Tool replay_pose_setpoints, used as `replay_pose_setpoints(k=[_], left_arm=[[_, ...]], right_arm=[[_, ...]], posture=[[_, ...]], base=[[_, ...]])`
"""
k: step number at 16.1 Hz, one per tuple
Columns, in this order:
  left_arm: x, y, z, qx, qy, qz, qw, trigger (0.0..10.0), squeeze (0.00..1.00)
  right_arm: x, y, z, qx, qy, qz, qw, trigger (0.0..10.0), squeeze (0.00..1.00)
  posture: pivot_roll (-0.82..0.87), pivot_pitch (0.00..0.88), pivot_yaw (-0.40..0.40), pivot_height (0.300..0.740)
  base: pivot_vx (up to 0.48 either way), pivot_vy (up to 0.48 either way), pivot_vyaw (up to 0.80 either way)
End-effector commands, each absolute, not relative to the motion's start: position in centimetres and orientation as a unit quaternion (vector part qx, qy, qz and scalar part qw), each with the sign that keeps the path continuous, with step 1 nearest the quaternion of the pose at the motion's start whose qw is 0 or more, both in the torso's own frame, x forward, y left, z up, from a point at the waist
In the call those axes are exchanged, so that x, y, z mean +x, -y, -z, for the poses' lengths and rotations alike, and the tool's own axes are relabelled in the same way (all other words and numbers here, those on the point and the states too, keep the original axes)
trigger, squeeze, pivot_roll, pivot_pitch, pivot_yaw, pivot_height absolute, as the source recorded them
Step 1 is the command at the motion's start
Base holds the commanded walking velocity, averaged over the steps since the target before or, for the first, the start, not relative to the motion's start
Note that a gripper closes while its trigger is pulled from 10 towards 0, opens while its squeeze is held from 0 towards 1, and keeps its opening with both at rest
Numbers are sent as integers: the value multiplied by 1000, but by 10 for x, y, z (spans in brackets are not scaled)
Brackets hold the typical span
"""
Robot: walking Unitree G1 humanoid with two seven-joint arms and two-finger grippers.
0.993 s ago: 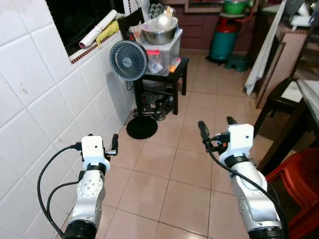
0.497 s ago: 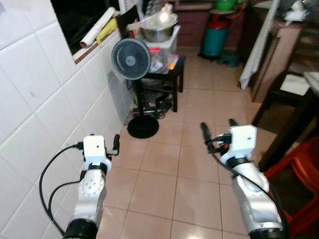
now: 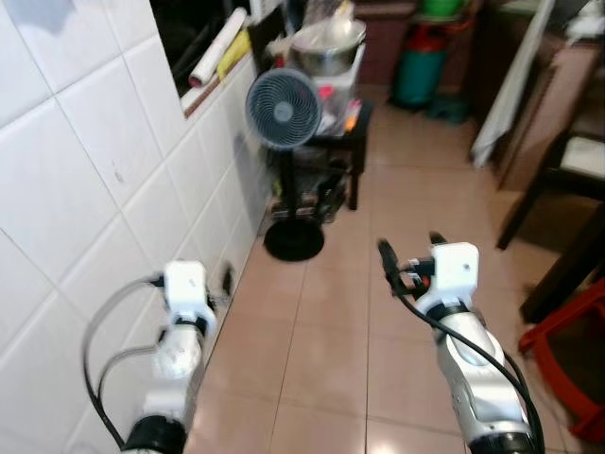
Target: Setting the table
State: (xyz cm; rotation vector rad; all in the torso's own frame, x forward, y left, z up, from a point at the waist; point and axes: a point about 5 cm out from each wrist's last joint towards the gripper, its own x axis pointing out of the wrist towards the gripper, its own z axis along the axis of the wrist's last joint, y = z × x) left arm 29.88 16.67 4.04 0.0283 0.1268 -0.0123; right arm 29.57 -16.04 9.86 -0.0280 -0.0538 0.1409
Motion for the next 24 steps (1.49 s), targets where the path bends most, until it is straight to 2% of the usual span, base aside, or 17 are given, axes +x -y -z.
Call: replay_pose_setpoints(k=[1,2,3,4,7,11,13,15,18,19,24], left_arm=[[291,-172,-24,7,-106,22,994,10000,0],[288,-171,-18,9,-120,28,992,10000,0],[272,-175,8,3,-190,27,981,10000,0],[264,-177,18,-4,-224,20,974,10000,0],[244,-177,41,23,-294,34,955,10000,0],[228,-173,58,4,-373,48,927,10000,0],[223,-177,62,-14,-391,35,920,10000,0],[217,-182,65,-26,-403,30,914,10000,0],[207,-188,70,-21,-420,26,907,10000,0],[204,-189,72,-22,-424,27,905,10000,0],[194,-192,77,-17,-440,31,897,10000,0]], right_arm=[[299,152,-88,-2,7,-80,997,10000,0],[299,152,-82,0,-5,-79,997,10000,0],[299,153,-55,11,-67,-71,995,10000,0],[298,153,-43,18,-98,-66,993,10000,0],[287,158,-5,-11,-193,-60,979,10000,0],[258,169,37,10,-339,-11,941,10000,0],[246,172,48,-4,-379,-11,925,10000,0],[235,176,56,-43,-406,-23,912,10000,0],[229,178,60,-54,-421,-34,905,10000,0],[229,178,60,-76,-422,-48,902,10000,0],[218,164,68,-81,-432,-73,895,10000,0]], posture=[[-8,0,29,740],[-8,0,29,740],[-6,0,24,740],[-2,0,20,740],[12,0,14,740],[9,0,22,740],[6,0,25,740],[3,0,24,740],[-1,0,20,740],[0,0,19,740],[-1,0,26,740]], base=[[0,0,0],[0,0,0],[0,0,0],[0,0,0],[0,0,0],[0,0,0],[0,0,0],[0,0,0],[81,0,0],[270,0,0],[356,0,-251]])
